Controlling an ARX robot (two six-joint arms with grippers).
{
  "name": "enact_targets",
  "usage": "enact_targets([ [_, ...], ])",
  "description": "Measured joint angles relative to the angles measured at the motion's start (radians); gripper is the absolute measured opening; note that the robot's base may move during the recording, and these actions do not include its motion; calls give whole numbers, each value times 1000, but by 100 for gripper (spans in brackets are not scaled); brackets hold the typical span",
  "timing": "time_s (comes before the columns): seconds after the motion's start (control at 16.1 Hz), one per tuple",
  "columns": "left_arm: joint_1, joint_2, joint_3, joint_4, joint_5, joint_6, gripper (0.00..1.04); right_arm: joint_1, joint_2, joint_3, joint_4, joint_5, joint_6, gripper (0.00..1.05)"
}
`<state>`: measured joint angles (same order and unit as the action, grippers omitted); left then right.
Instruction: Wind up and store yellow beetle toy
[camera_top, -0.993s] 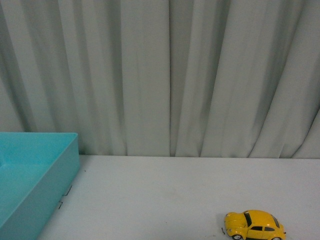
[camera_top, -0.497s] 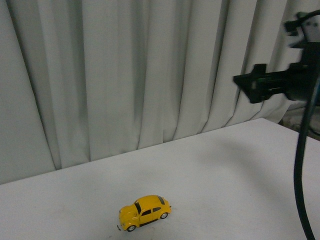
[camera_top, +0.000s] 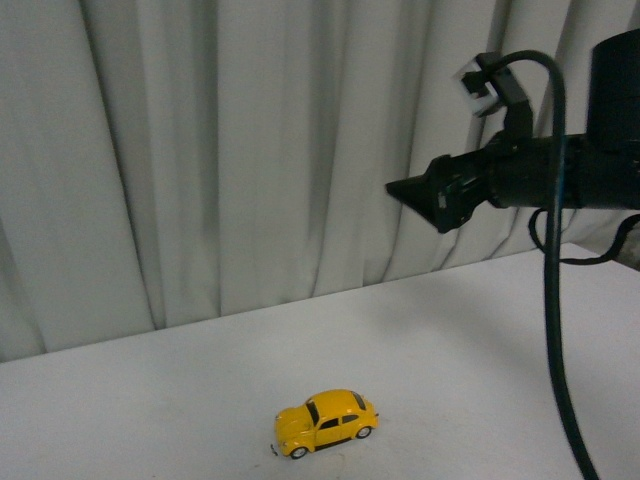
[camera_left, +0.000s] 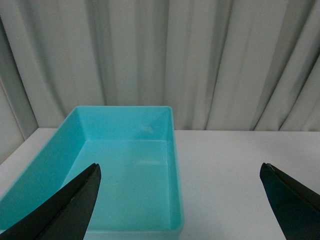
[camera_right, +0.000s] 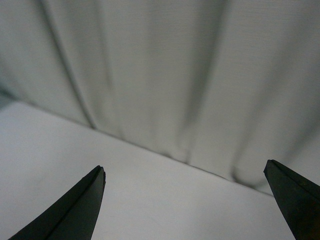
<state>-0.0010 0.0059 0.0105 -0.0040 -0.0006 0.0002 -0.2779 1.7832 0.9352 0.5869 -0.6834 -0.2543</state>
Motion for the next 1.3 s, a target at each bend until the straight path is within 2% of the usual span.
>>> enact_targets([
  [0.12, 0, 0, 0, 0, 0, 0, 98, 30, 24, 43, -68, -47, -60, 98],
  [0.25, 0, 0, 0, 0, 0, 0, 98, 93, 89, 153, -303, -179, -265, 98],
  [0.31, 0, 0, 0, 0, 0, 0, 98, 110, 167, 257, -566, -234, -497, 98],
  [0.37, 0, 0, 0, 0, 0, 0, 98, 148, 312, 419, -998, -237, -932, 98],
  [0.43, 0, 0, 0, 0, 0, 0, 98, 174, 424, 533, -1260, -174, -1201, 98],
  [0.5, 0, 0, 0, 0, 0, 0, 98, 175, 483, 573, -1335, -129, -1306, 98],
  [0.75, 0, 0, 0, 0, 0, 0, 98, 194, 555, 654, -1394, -72, -1399, 98],
  [1.12, 0, 0, 0, 0, 0, 0, 98, 215, 607, 691, -1372, -12, -1386, 98],
  [1.3, 0, 0, 0, 0, 0, 0, 98, 226, 607, 721, -1372, -5, -1366, 71],
])
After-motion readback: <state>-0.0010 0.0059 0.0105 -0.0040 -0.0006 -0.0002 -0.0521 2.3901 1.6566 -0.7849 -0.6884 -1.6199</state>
